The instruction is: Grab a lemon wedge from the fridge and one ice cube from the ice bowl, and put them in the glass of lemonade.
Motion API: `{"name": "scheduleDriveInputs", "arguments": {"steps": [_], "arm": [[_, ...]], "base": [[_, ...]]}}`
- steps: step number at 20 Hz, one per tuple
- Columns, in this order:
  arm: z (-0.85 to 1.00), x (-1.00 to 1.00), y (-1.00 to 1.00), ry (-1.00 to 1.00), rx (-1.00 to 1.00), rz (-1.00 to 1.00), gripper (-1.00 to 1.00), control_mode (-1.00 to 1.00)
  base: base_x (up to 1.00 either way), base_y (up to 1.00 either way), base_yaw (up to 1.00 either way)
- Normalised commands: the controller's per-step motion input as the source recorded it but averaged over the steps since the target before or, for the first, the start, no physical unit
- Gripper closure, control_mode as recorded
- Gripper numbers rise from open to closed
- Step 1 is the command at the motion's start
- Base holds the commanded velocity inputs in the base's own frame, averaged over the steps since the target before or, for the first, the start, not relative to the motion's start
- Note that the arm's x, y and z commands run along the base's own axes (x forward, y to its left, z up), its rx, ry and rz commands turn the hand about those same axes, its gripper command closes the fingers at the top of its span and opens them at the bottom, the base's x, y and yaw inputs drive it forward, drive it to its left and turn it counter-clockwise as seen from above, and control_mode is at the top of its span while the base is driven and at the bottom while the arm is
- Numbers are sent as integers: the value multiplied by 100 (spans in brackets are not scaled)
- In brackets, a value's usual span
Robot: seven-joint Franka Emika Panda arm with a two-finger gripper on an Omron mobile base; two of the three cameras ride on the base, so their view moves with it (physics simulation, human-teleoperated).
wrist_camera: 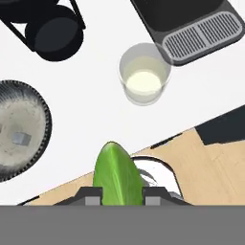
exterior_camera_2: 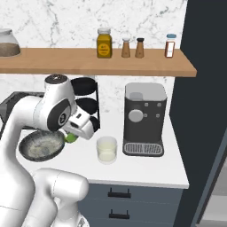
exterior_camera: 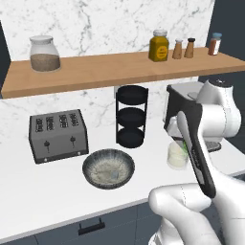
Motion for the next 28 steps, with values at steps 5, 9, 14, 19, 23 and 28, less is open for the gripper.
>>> {"name": "scheduleDriveInputs", "arguments": {"steps": [5,9,14,19,23,28], "arm": [[-19,91,-59,28,2,-18,100,-100],[-61,93,-39,18,0,-21,100,-100],[-88,61,-2,3,1,-15,100,-100],[-70,49,-4,0,8,-9,100,-100],[-43,3,-3,0,2,-7,100,-100],[-10,9,-5,0,0,-3,100,-100]], "base": [[0,0,0],[0,0,0],[0,0,0],[0,0,0],[0,0,0],[0,0,0]]}}
